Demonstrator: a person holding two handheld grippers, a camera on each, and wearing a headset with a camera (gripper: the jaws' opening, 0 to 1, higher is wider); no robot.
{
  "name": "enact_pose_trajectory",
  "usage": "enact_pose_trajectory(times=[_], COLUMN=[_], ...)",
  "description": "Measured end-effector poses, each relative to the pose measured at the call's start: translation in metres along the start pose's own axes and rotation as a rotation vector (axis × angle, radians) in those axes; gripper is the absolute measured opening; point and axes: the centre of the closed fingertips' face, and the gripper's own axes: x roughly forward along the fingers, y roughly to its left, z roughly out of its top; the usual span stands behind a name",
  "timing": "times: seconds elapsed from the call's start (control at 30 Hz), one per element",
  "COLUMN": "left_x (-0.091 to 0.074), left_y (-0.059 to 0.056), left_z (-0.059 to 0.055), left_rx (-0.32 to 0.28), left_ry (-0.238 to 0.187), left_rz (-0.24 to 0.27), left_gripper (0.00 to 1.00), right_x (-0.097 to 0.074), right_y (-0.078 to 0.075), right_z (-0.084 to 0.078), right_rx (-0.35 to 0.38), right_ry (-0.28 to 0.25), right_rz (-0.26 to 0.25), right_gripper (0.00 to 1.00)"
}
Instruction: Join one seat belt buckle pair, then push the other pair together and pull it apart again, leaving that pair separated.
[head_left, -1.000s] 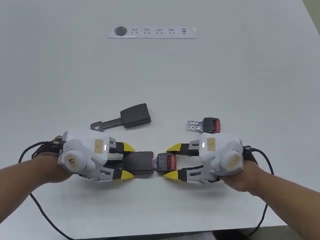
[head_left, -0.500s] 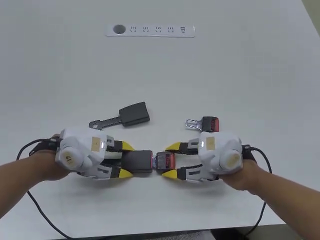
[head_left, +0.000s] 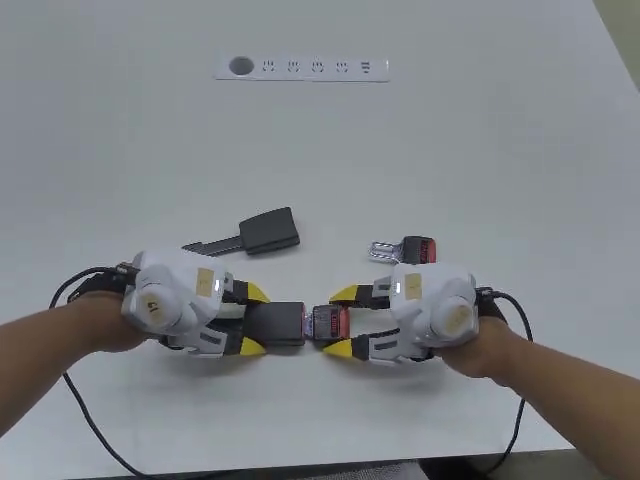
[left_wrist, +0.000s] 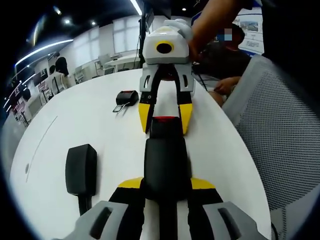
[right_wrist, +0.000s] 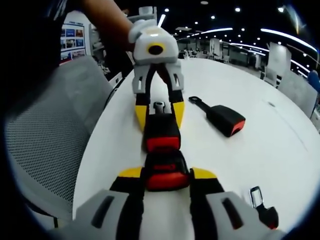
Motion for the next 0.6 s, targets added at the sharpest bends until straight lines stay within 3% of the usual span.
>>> enact_pose_trajectory(times=[0.13,0.17,0.23,0.27,0.3,0.37,0.43,0.5,0.6], left_x=[0.001,0.001,0.002,0.002,0.002,0.001,-0.002,-0.007,-0.014], left_y=[0.0,0.0,0.001,0.001,0.001,-0.001,0.005,0.006,0.007], left_z=[0.001,0.002,0.001,0.001,0.001,0.01,0.016,0.025,0.03], left_rx=[-0.001,0.009,-0.001,-0.003,-0.049,-0.103,-0.139,-0.171,-0.163], left_ry=[0.04,0.045,0.073,0.085,0.095,0.053,0.032,-0.012,-0.039], left_rz=[-0.009,-0.009,-0.005,0.0,0.02,0.023,0.063,0.078,0.096], left_gripper=[0.34,0.34,0.35,0.36,0.4,0.52,0.65,0.71,0.72], right_x=[0.001,-0.001,-0.001,-0.001,-0.002,-0.007,-0.012,-0.016,-0.021], right_y=[0.001,-0.005,-0.002,-0.001,-0.003,-0.009,-0.014,-0.02,-0.023], right_z=[0.0,-0.006,0.0,0.003,0.005,0.012,0.018,0.022,0.024], right_rx=[-0.031,-0.067,-0.05,0.008,0.036,0.042,0.074,0.09,0.099], right_ry=[0.023,0.072,0.042,0.021,0.006,-0.024,-0.047,-0.072,-0.078], right_rz=[-0.029,-0.069,-0.065,-0.069,-0.08,-0.11,-0.132,-0.156,-0.169], right_gripper=[0.37,0.39,0.47,0.54,0.6,0.71,0.77,0.81,0.82])
